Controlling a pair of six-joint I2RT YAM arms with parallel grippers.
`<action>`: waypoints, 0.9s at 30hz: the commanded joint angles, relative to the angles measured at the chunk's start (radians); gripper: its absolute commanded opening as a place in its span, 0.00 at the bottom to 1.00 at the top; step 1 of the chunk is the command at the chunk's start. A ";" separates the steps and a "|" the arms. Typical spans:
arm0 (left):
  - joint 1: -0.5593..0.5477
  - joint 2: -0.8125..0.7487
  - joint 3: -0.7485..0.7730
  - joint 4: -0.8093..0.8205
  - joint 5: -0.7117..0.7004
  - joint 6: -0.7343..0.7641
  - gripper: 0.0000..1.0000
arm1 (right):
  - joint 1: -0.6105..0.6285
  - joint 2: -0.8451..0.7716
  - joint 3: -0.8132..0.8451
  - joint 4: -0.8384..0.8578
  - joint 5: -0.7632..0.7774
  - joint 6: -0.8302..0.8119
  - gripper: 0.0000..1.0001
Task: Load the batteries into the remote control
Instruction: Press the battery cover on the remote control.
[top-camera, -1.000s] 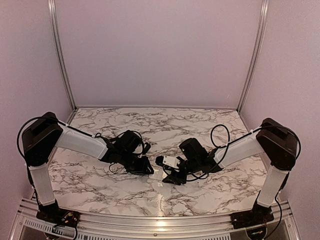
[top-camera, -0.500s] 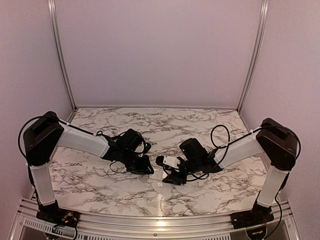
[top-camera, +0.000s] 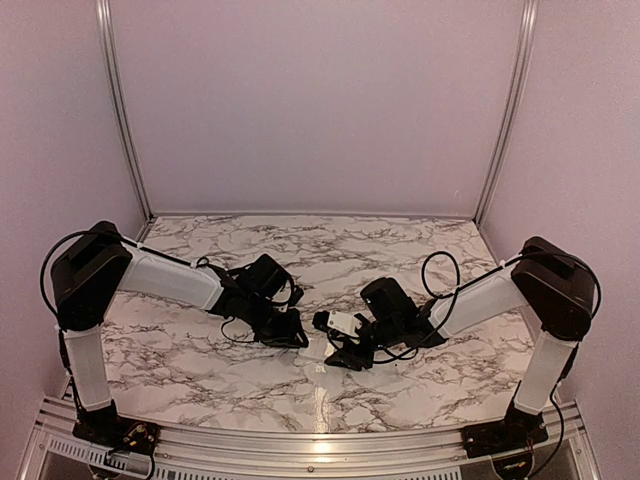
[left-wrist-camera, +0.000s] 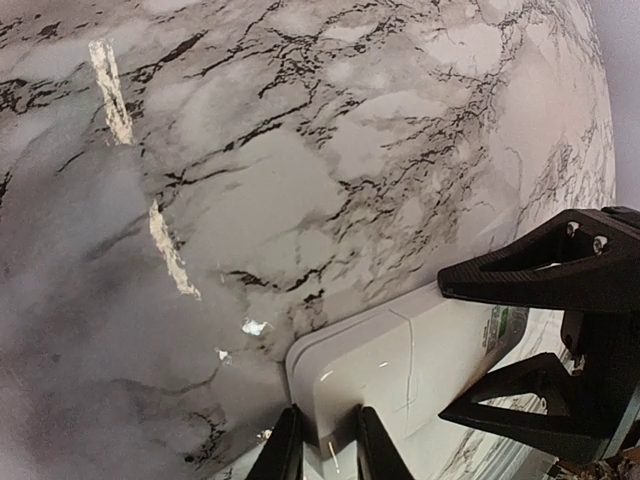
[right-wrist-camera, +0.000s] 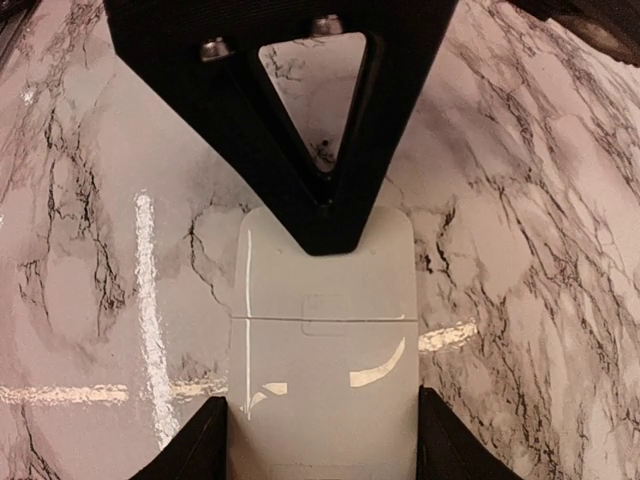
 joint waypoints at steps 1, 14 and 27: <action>-0.147 0.219 -0.060 -0.022 0.166 -0.001 0.00 | 0.031 0.091 -0.004 0.030 -0.013 -0.033 0.00; 0.030 0.040 -0.199 -0.041 0.027 0.019 0.26 | 0.023 0.080 -0.007 -0.008 -0.021 -0.049 0.00; 0.083 -0.055 -0.253 -0.007 -0.018 0.058 0.46 | 0.025 0.088 0.043 -0.079 -0.050 -0.061 0.00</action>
